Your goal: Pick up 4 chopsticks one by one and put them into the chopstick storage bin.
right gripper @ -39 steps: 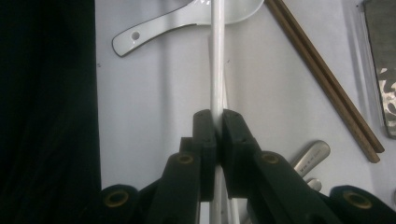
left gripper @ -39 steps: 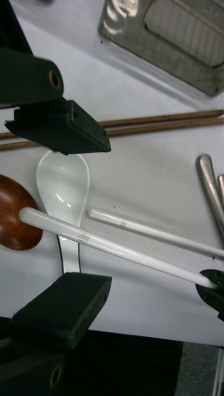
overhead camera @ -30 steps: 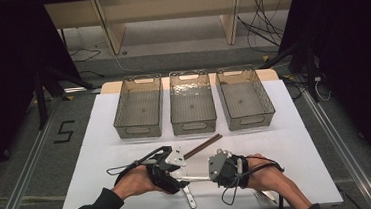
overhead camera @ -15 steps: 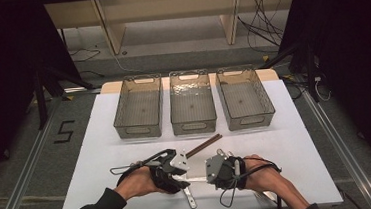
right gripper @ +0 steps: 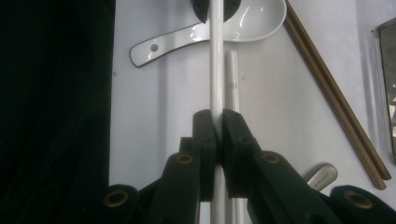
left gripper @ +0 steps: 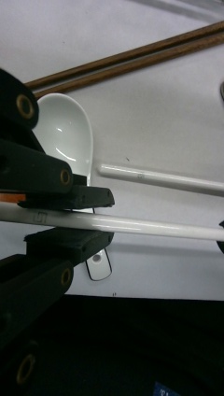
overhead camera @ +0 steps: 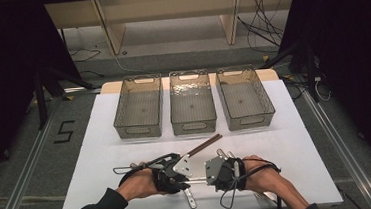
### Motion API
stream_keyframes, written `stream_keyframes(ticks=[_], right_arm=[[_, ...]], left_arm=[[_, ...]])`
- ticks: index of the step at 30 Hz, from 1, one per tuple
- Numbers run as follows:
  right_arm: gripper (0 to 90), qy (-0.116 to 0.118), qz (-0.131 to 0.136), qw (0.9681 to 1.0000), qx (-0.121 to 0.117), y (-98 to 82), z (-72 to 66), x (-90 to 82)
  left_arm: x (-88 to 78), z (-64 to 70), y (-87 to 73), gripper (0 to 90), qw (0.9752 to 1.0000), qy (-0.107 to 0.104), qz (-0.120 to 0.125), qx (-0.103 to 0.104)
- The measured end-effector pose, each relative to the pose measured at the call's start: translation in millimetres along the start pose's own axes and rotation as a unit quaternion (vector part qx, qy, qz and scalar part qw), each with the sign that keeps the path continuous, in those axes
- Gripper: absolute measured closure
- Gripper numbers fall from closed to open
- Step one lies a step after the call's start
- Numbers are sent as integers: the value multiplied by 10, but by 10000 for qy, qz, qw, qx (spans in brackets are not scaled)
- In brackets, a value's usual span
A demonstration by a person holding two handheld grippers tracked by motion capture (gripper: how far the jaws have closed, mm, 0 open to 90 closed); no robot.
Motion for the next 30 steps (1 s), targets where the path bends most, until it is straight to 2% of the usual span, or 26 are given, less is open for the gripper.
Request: stream_keyframes(ticks=[4,7,10,13,18,22,24,26,30], right_arm=[[808,-72,100,9999,79,-23,18,-27],[668,-199,182,9993,244,-40,41,-82],[591,-356,425,9973,475,-68,92,-172],[509,-564,623,9932,803,-106,157,-272],[453,-771,932,9833,1356,-205,235,-401],[427,-876,1257,9727,1741,-284,252,-491],[415,-842,1370,9692,1866,-319,248,-519],[406,-814,1429,9667,1959,-351,237,-523],[379,-736,1349,9667,2049,-403,199,-462]], left_arm=[[-22,20,11,824,9999,-87,84,-39],[-48,-12,-2,826,9998,-51,130,-109],[-78,-63,-21,826,9996,12,194,-210],[-108,-116,-43,826,9992,118,234,-305],[-185,-208,-83,826,9975,334,274,-564],[-263,-296,-105,825,9947,507,387,-811],[-302,-340,-116,825,9926,617,473,-935],[-348,-387,-129,825,9902,736,532,-1062],[-449,-468,-136,826,9844,897,739,-1317]])
Point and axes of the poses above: each handheld gripper's, and its own axes: x roughly forward along the jaws, y roughly out of its top, z roughly to its right, the point moved 4 cm from there along x, roughly forward along the jaws, and after that the axes turned 8 degrees about -x, right-handed, at the moved point
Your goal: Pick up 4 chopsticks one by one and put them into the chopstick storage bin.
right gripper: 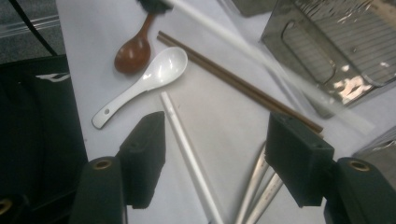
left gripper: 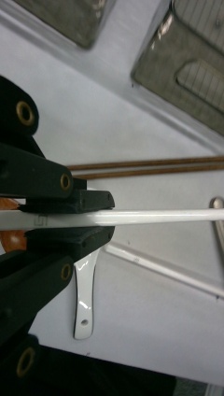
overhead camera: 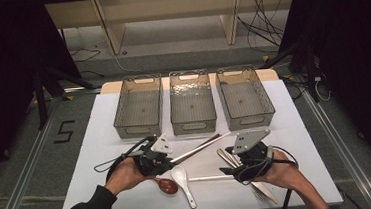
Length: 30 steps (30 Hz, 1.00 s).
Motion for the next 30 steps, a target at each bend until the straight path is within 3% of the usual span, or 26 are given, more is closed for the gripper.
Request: stream_keyframes(ticks=[7,19,30], right_arm=[[349,-43,-209,9997,107,-142,-1,82],[310,-130,-283,9989,350,-260,34,105],[306,-121,-409,9984,359,-292,35,122]], left_arm=[[-122,-172,35,825,9990,184,234,-324],[-241,-425,59,825,9954,436,434,-737],[-355,-809,126,825,9882,802,606,-1155]])
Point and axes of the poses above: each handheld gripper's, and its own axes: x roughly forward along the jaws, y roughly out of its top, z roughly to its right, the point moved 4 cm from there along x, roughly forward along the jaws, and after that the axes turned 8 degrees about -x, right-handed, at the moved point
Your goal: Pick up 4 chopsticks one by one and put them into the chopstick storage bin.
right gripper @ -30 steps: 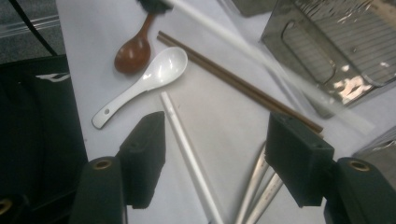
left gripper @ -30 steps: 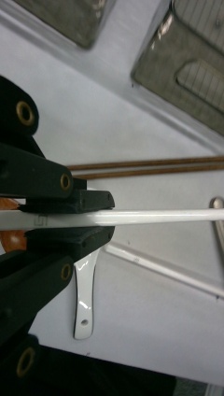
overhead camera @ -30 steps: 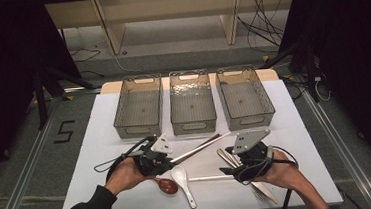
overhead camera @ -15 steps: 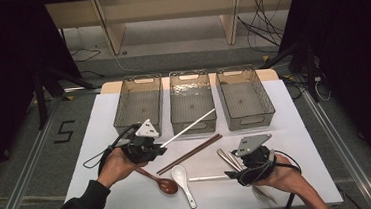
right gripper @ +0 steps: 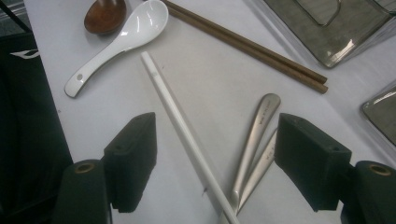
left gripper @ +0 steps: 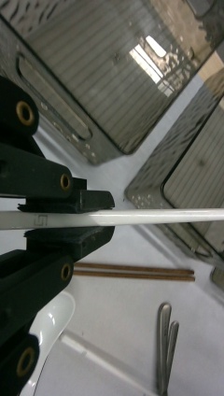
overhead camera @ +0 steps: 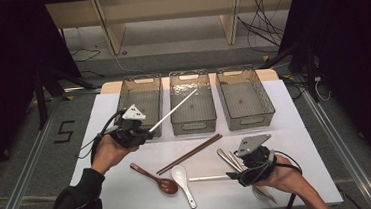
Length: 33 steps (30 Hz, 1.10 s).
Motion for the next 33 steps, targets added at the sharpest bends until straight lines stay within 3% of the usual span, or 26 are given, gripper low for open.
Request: stream_keyframes(ticks=[7,13,19,33], right_arm=[[300,7,-32,10000,-3,-6,-3,9],[292,62,-65,10000,-29,-10,-7,16],[287,69,-63,10000,-20,-8,-11,16],[288,85,-124,9999,-71,-21,-19,30]], left_arm=[[-14,-278,141,825,9991,334,20,-247],[53,-546,183,825,9968,499,44,-631],[135,-749,211,825,9940,637,-21,-890],[323,-1084,162,824,9867,867,-178,-1360]])
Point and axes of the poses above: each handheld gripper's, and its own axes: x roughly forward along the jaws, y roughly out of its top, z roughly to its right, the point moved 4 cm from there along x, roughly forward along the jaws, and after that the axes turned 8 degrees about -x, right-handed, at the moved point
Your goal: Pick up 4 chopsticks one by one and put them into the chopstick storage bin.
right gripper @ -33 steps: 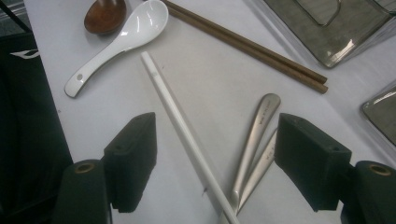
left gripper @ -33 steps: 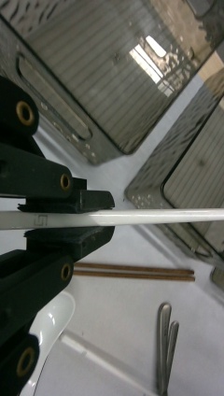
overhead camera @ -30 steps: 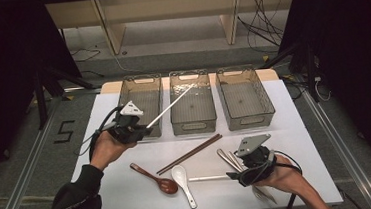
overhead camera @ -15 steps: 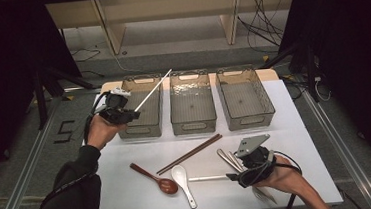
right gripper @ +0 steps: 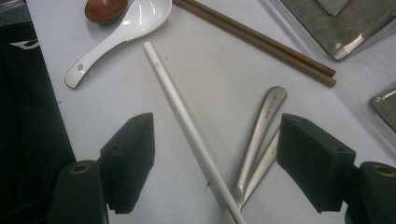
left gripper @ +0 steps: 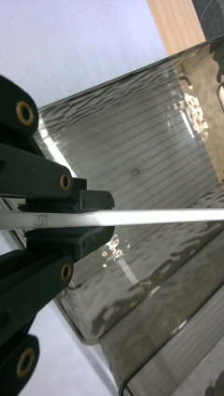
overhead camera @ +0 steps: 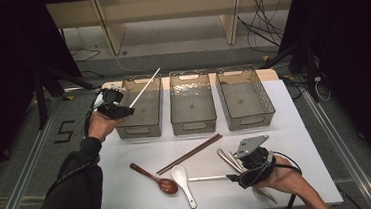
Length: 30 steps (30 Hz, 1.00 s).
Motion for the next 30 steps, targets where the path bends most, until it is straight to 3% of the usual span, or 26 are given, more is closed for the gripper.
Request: stream_keyframes(ticks=[17,20,26,30], right_arm=[[288,52,-10,10000,-4,7,-12,20],[288,44,-32,10000,-17,6,-15,19],[288,16,-40,10000,3,-4,1,16],[288,-11,-58,10000,-20,7,1,12]], left_arm=[[174,-137,-29,812,9991,200,-120,-359],[190,-128,-26,645,9986,186,-199,-444],[10,40,3,415,9994,-67,13,-337],[-158,200,-26,306,9980,-500,244,-283]])
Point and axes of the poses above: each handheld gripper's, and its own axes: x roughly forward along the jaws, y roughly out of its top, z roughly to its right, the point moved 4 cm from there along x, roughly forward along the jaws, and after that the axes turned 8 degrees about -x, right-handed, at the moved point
